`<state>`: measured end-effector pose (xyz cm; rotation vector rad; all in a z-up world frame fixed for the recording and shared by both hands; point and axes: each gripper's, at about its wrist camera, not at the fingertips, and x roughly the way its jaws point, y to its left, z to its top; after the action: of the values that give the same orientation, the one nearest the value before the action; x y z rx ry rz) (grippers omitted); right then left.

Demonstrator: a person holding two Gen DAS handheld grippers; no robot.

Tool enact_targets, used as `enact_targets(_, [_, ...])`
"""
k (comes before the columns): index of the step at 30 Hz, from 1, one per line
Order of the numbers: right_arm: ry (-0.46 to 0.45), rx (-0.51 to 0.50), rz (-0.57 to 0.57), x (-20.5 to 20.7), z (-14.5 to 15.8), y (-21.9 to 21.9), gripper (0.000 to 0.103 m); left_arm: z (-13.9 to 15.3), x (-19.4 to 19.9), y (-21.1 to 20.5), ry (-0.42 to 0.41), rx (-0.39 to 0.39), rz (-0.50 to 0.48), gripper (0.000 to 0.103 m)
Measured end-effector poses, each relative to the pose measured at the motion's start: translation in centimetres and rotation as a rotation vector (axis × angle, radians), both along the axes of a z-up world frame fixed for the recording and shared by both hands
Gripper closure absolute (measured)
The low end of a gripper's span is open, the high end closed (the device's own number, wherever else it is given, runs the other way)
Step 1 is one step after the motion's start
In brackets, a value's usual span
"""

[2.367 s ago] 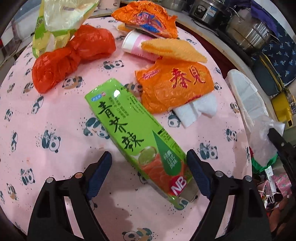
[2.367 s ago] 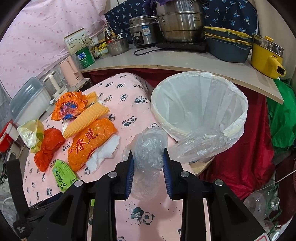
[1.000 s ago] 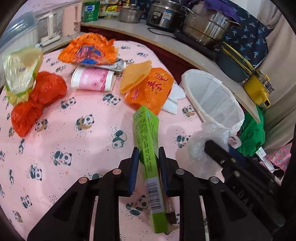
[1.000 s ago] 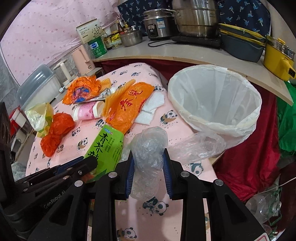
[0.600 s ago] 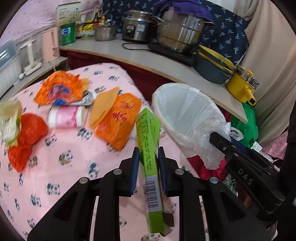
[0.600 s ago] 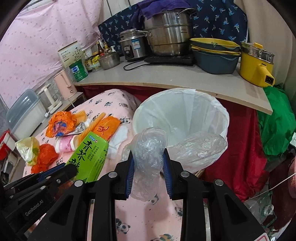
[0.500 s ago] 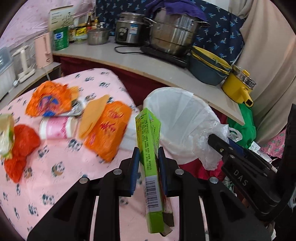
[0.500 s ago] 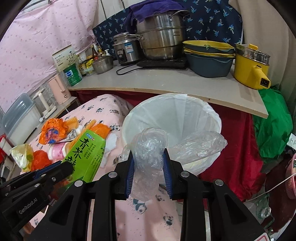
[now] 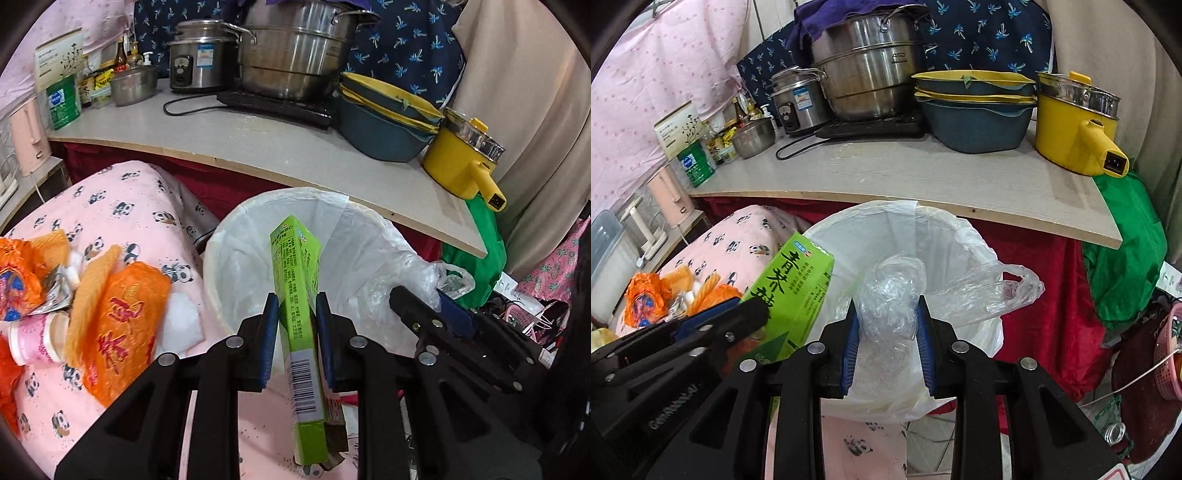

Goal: Collect trash
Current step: 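Carry the clear bag and green box over the white trash bin with both tools, then open the right tool over the bin while the left tool releases the green box, then move both open tools back over the table trash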

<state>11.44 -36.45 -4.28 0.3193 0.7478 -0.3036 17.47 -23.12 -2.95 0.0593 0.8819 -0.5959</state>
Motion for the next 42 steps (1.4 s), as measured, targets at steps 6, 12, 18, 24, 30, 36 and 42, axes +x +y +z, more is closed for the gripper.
enact_targets(6, [0.008,0.005,-0.012,1.0,-0.7,-1.0,0.075,-0.8,1.1,-1.1,0.016,0.002,-0.001,0.082])
enact_targets(12, [0.004,-0.008,-0.026,2.1,-0.5,-1.5,0.065,-0.8,2.3,-0.5,0.022,-0.02,0.048,0.064])
enact_targets(18, [-0.037,0.002,-0.056,1.6,1.0,-1.8,0.046,0.5,2.5,1.7,-0.013,-0.028,0.113,0.045])
enact_targets(24, [-0.065,-0.021,-0.038,0.6,3.5,0.0,0.046,2.3,1.6,4.5,-0.054,-0.016,0.163,0.045])
enact_targets(30, [-0.109,-0.029,0.003,-0.7,6.1,3.0,0.041,4.1,0.0,8.6,-0.106,0.004,0.239,0.045])
enact_targets(36, [-0.13,-0.023,0.079,-1.5,7.8,7.6,0.041,5.1,-1.9,14.3,-0.134,0.029,0.336,0.045])
enact_targets(42, [-0.13,-0.023,0.17,-1.5,8.5,12.9,0.041,5.3,-3.5,20.1,-0.13,0.052,0.43,0.036])
